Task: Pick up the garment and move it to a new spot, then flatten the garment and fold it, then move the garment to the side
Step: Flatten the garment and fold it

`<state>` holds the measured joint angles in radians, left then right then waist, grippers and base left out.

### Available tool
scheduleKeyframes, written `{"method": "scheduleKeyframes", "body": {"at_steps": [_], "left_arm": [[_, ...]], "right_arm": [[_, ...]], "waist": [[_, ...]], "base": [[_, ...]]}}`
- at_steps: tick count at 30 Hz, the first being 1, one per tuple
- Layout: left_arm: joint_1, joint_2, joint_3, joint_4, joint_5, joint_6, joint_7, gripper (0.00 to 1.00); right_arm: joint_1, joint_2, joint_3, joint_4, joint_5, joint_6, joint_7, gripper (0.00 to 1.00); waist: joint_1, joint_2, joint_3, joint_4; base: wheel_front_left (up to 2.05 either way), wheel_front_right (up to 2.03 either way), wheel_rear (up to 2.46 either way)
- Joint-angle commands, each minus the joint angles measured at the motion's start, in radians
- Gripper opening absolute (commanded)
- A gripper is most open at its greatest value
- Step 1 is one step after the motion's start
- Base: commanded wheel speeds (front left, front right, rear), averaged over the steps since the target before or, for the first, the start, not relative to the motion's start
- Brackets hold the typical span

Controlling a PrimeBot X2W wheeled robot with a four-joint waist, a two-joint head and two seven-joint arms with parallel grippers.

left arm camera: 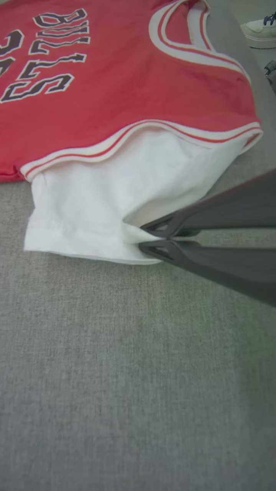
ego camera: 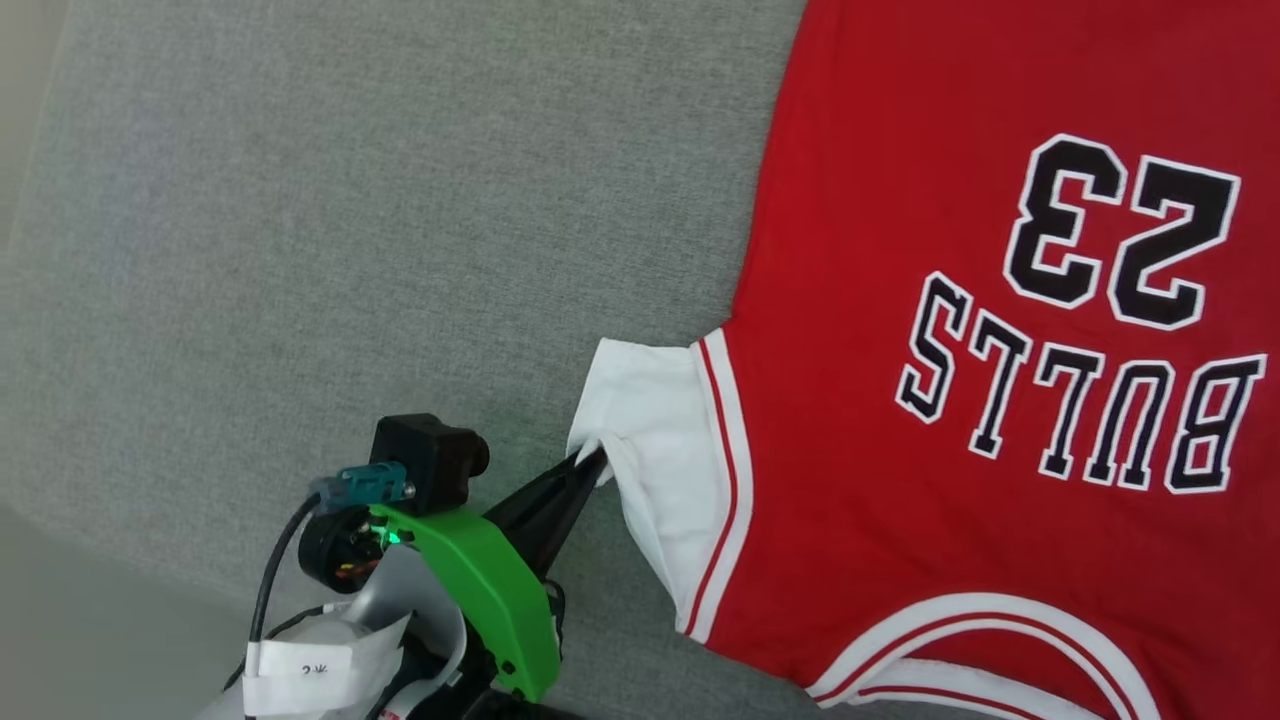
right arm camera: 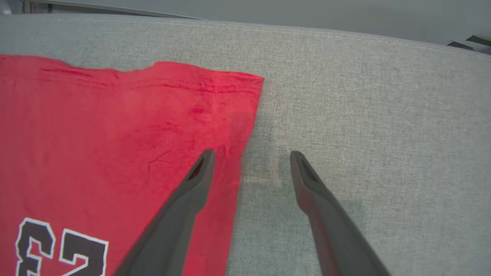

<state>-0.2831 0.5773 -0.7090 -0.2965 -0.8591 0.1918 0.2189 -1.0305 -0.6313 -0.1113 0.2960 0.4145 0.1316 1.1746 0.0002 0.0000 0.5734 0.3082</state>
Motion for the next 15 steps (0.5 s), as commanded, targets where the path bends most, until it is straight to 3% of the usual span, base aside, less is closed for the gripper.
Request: {"method": "scheduleKeyframes", "body": {"at_steps": [1,15], "left_arm": [[-0.020,-0.017,0.000,0.003,-0.002,-0.010,-0.013,0.00],[-0.052,-0.065,-0.009,0.067,-0.019,-0.058,-0.050,0.00]], "right_arm": [[-0.033,0.001,0.000,0.019,-0.016,-0.001,-0.005,1.00],[-0.077,0.003,0.047,0.138,-0.065,-0.001,0.028,1.00]], "waist": [[-0.0002,0.0000,0.083,0.084],[-0.0002,0.0000,0.126,0.131]], "base": [[0.00,0.00,0.00],[0.00,0.00,0.00]]}}
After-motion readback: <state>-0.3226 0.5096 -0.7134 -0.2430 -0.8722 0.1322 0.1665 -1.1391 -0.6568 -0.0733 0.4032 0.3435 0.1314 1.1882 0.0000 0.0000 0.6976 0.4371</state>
